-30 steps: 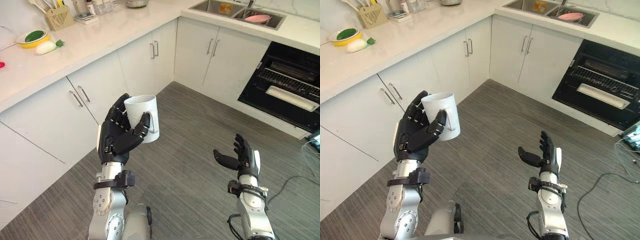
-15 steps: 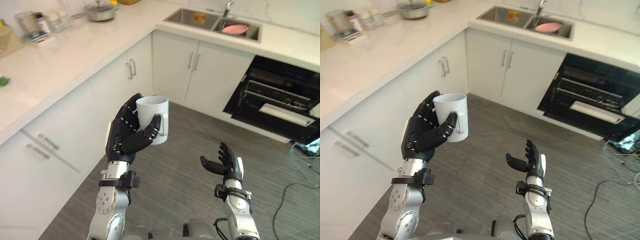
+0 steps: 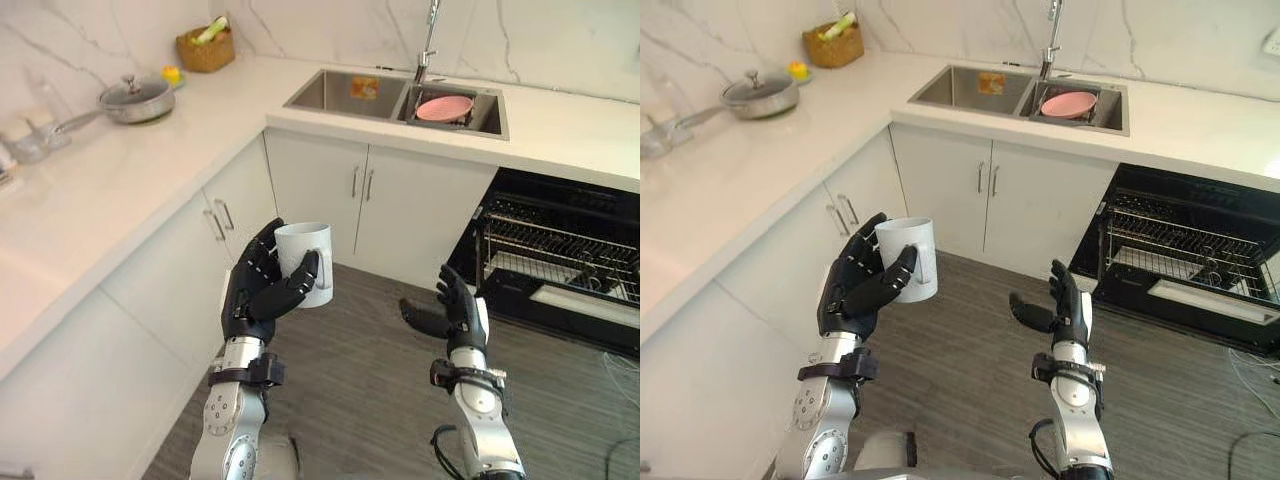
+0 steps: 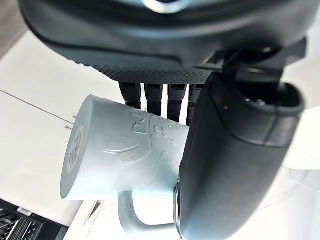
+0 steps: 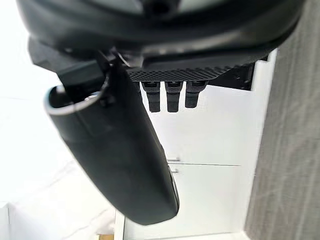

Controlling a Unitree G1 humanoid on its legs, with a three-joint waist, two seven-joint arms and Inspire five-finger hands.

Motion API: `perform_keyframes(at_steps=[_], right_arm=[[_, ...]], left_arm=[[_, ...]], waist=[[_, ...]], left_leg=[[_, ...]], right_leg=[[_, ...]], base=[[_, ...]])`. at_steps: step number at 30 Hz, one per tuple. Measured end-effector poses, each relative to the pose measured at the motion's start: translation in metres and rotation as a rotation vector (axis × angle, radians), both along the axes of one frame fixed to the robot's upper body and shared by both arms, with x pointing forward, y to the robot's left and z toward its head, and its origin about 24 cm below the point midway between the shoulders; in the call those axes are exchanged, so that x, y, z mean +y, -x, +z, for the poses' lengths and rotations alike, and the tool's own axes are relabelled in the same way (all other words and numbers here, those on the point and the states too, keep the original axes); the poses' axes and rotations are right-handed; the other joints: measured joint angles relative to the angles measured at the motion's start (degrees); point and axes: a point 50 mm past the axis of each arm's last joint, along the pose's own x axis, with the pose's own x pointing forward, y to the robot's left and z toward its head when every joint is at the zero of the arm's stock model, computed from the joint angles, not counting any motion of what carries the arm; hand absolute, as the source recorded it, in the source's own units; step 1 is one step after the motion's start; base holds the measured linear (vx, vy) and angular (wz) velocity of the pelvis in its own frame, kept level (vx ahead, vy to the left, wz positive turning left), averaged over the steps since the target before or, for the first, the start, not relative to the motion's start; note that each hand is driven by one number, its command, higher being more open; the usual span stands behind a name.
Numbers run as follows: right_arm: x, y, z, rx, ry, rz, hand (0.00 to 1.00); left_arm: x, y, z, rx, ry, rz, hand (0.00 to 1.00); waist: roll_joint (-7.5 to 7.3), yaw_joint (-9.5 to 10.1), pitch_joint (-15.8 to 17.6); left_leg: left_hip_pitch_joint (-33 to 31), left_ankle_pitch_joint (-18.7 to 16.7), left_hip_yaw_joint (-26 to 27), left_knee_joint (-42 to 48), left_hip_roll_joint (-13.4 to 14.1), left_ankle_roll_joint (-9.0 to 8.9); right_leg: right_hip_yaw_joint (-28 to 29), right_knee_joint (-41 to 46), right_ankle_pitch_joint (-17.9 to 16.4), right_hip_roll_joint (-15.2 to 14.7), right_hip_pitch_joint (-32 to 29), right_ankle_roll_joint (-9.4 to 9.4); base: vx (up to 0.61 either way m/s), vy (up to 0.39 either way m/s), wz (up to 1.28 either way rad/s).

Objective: Walk over to the sink, pick up the cup, carry it to the dishwasher, place the cup inside the dishwasher, then close the dishwasher door

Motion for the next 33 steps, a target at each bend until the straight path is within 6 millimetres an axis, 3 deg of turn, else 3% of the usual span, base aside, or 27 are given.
perform_keyframes(at_steps=[1, 2, 3, 4, 5, 6, 7, 8, 9, 11, 12, 13, 15, 17, 18, 19, 20, 21, 23, 24, 25, 26, 29, 31, 32, 33], right_arm=[[-0.003, -0.004, -0.003, 0.019, 0.011, -0.001, 0.9], [-0.005, -0.005, -0.005, 0.03, 0.017, 0.0, 0.9], [-0.007, -0.005, -0.012, 0.062, 0.019, -0.001, 0.9], [-0.007, -0.003, -0.014, 0.074, 0.018, -0.003, 0.9], [-0.006, -0.003, -0.016, 0.083, 0.014, -0.003, 0.9], [-0.004, 0.0, -0.019, 0.102, 0.011, 0.007, 0.9], [-0.003, 0.002, -0.021, 0.11, 0.007, 0.01, 0.9], [0.003, 0.001, -0.022, 0.114, -0.018, 0.012, 0.9], [0.011, 0.0, -0.021, 0.104, -0.043, 0.017, 0.9], [0.02, 0.001, -0.018, 0.084, -0.06, 0.037, 0.9], [0.023, 0.001, -0.014, 0.068, -0.059, 0.047, 0.9], [0.026, 0.001, -0.007, 0.034, -0.053, 0.063, 0.9], [0.029, -0.003, 0.002, -0.017, -0.053, 0.073, 0.9], [0.029, -0.008, 0.005, -0.032, -0.045, 0.08, 0.9], [0.027, -0.01, 0.003, -0.021, -0.037, 0.08, 0.9], [0.022, -0.007, -0.004, 0.01, -0.033, 0.067, 0.9], [0.019, -0.004, -0.008, 0.031, -0.03, 0.057, 0.9], [0.012, 0.001, -0.016, 0.076, -0.019, 0.039, 0.9], [0.008, 0.01, -0.021, 0.105, -0.019, 0.024, 0.9], [0.008, 0.015, -0.017, 0.093, -0.018, 0.021, 0.9], [0.01, 0.017, -0.012, 0.069, -0.017, 0.025, 0.9], [0.011, 0.017, -0.008, 0.05, -0.018, 0.027, 0.9], [0.01, 0.013, 0.013, -0.06, -0.008, 0.022, 0.9], [0.008, 0.012, 0.015, -0.072, -0.012, 0.009, 0.9], [0.007, 0.009, 0.012, -0.059, -0.014, 0.007, 0.9], [0.007, 0.007, 0.01, -0.05, -0.016, 0.006, 0.9]], left_arm=[[0.002, 0.0, 0.0, 0.0, -0.002, 0.01, 0.3], [0.003, 0.0, 0.001, -0.006, 0.0, 0.016, 0.3], [0.005, 0.0, 0.004, -0.019, -0.004, 0.022, 0.3], [0.006, 0.0, 0.005, -0.026, -0.008, 0.023, 0.3], [0.006, 0.0, 0.006, -0.027, -0.011, 0.024, 0.3], [0.004, 0.0, 0.005, -0.018, -0.011, 0.018, 0.3], [0.003, 0.0, 0.005, -0.016, -0.014, 0.011, 0.3], [0.002, 0.001, 0.005, -0.015, -0.031, -0.003, 0.3], [0.002, 0.001, 0.004, -0.008, -0.045, -0.013, 0.3], [-0.002, 0.001, 0.005, -0.006, -0.037, -0.022, 0.3], [-0.004, 0.001, 0.007, -0.018, -0.033, -0.028, 0.3], [-0.006, 0.002, 0.012, -0.044, -0.03, -0.039, 0.3], [-0.007, 0.0, 0.018, -0.079, -0.035, -0.04, 0.3], [-0.005, -0.003, 0.018, -0.084, -0.056, -0.033, 0.3], [-0.003, -0.005, 0.014, -0.073, -0.068, -0.024, 0.3], [-0.001, -0.007, 0.007, -0.044, -0.079, -0.015, 0.3], [-0.002, -0.007, 0.003, -0.025, -0.082, -0.014, 0.3], [-0.004, -0.007, -0.006, 0.018, -0.073, -0.015, 0.3], [-0.006, -0.006, -0.009, 0.038, -0.053, -0.008, 0.3], [-0.007, -0.006, -0.008, 0.038, -0.043, -0.006, 0.3], [-0.007, -0.004, -0.009, 0.041, -0.041, -0.004, 0.3], [-0.007, -0.003, -0.008, 0.04, -0.039, -0.004, 0.3], [-0.01, -0.002, -0.007, 0.032, -0.024, -0.014, 0.3], [-0.011, -0.002, -0.007, 0.029, -0.014, -0.014, 0.3], [-0.011, -0.002, -0.007, 0.029, -0.016, -0.011, 0.3], [-0.011, -0.002, -0.007, 0.029, -0.016, -0.01, 0.3]], waist=[[-0.11, 0.16, -0.2], [-0.02, 0.41, -0.2], [-0.16, 0.74, -0.4], [-0.08, 0.59, -0.8], [-0.5, 0.37, -0.6], [-0.68, 0.13, -0.7], [-1.04, 0.19, -0.7], [-2.41, 0.19, -0.5], [-3.38, -0.19, 0.1], [-3.09, -1.38, 0.1], [-3.01, -1.38, 0.1], [-2.66, -1.31, -0.3], [-3.28, -1.49, -0.9], [-3.71, -1.89, -1.1], [-4.15, -2.82, -1.3], [-4.58, -4.17, -1.6], [-4.1, -4.57, -1.4], [-1.97, -4.31, -1.5], [-0.65, -3.83, -0.7], [0.65, -3.34, 0.0], [1.12, -2.29, -0.1], [1.12, -1.93, -0.3], [0.75, -1.34, -0.8], [0.75, -1.03, -1.2], [0.8, -0.81, -1.5], [0.87, -0.84, -1.5]], left_leg=[[0.2, 2.7, -4.7, -12.0, -3.4, -1.71], [0.1, 5.5, -6.7, -16.2, -4.1, -2.82], [1.3, 12.0, -7.2, -17.4, -5.9, -4.04], [1.1, 14.6, -6.5, -15.1, -6.5, -3.03], [0.5, 12.9, -5.1, -12.0, -6.8, -0.91], [0.2, 9.4, -2.7, -7.2, -6.5, 2.55], [0.8, 7.8, -1.3, -6.3, -6.3, 3.26], [3.4, 5.6, 1.5, -6.7, -6.2, 4.71], [7.7, 4.0, 4.1, -8.4, -6.3, 5.64], [15.6, 1.7, 7.1, -12.2, -4.9, 6.46], [17.7, 1.1, 8.0, -13.2, -4.2, 6.48], [20.1, 0.0, 9.8, -14.7, -2.9, 6.16], [22.9, -0.9, 12.3, -17.1, -1.9, 5.6], [25.4, -1.1, 14.0, -20.1, -1.8, 4.91], [26.9, -1.5, 14.0, -21.1, -2.5, 3.99], [28.6, -2.8, 12.4, -21.2, -3.2, 2.91], [29.6, -3.6, 11.5, -20.9, -3.0, 2.48], [30.1, -4.3, 10.2, -19.0, -1.0, 1.88], [26.7, -4.0, 8.6, -7.1, 1.9, 1.43], [22.6, -0.7, 7.6, 5.3, 4.4, 1.59], [18.7, 0.3, 6.7, 15.2, 6.6, 1.67], [17.2, -0.1, 6.2, 17.3, 7.1, 1.42], [11.3, -2.5, 5.1, 11.9, 6.9, 1.67], [10.7, -3.5, 1.8, 2.0, 4.7, 1.44], [11.5, -2.9, -4.3, -7.7, 1.4, 0.66], [12.2, -1.9, -6.5, -11.3, 0.4, 0.43]], right_leg=[[2.0, 0.4, -2.1, -1.5, 0.8, 0.99], [3.2, 0.9, -3.4, -2.0, 1.1, 1.54], [6.4, 3.3, -6.9, -3.6, 1.8, 3.16], [8.1, 5.0, -8.6, -4.6, 1.9, 3.86], [9.5, 6.5, -9.2, -5.3, 1.8, 4.33], [12.0, 11.0, -9.3, -5.5, 0.8, 4.52], [12.4, 15.0, -9.3, -5.6, -0.5, 5.74], [11.5, 26.2, -7.6, -6.7, -5.5, 10.78], [8.2, 36.8, -6.4, -9.3, -10.1, 11.58], [2.0, 43.2, -7.9, -10.1, -14.9, 8.65], [0.1, 43.0, -8.1, -9.8, -16.3, 8.17], [-3.5, 40.8, -8.5, -9.0, -19.8, 7.46], [-8.9, 32.9, -8.3, -8.9, -24.6, 6.74], [-11.0, 18.9, -3.1, -7.5, -26.4, 5.56], [-10.3, 10.8, 3.2, -6.4, -26.4, 5.37], [-8.7, 9.4, 10.6, -6.0, -25.1, 3.27], [-8.4, 9.9, 12.3, -5.6, -24.3, 1.31], [-9.4, 9.5, 10.7, -4.3, -22.5, 1.19], [-10.3, 8.9, 8.8, -2.1, -19.4, 0.11], [-10.5, 7.7, 7.8, -0.1, -16.1, -0.89], [-9.4, 6.6, 7.0, 1.4, -13.2, -1.64], [-9.0, 5.6, 6.9, 1.8, -11.9, -1.83], [-6.4, 1.9, 6.8, 1.7, -8.1, -1.98], [-4.6, 0.9, 6.8, 1.6, -7.0, -1.92], [-2.6, 0.6, 6.8, 1.5, -6.9, -1.79], [-1.8, 0.5, 6.7, 1.5, -6.9, -1.1]], base=[[0.46, 0.262, -0.66], [0.59, 0.371, -0.96], [0.52, 0.34, -0.93], [0.68, 0.432, -0.9], [0.6, 0.367, -0.75], [0.59, 0.352, -0.71], [0.55, 0.315, -1.0], [0.48, 0.284, -1.1], [0.45, 0.269, -1.12], [0.42, 0.234, -0.93], [0.39, 0.194, -0.94], [0.3, 0.114, -0.85], [0.29, 0.082, -0.76], [0.28, 0.039, -0.42], [0.39, 0.009, 0.13], [0.42, -0.014, 0.34], [0.44, -0.038, 0.38], [0.5, -0.098, 0.19], [0.41, -0.1, 0.07], [0.38, -0.09, -0.26], [0.46, -0.105, -0.39], [0.42, -0.072, -0.5], [0.31, -0.014, -0.37], [0.24, 0.096, -0.46], [0.2, 0.141, -0.64], [0.19, 0.154, -0.76]])
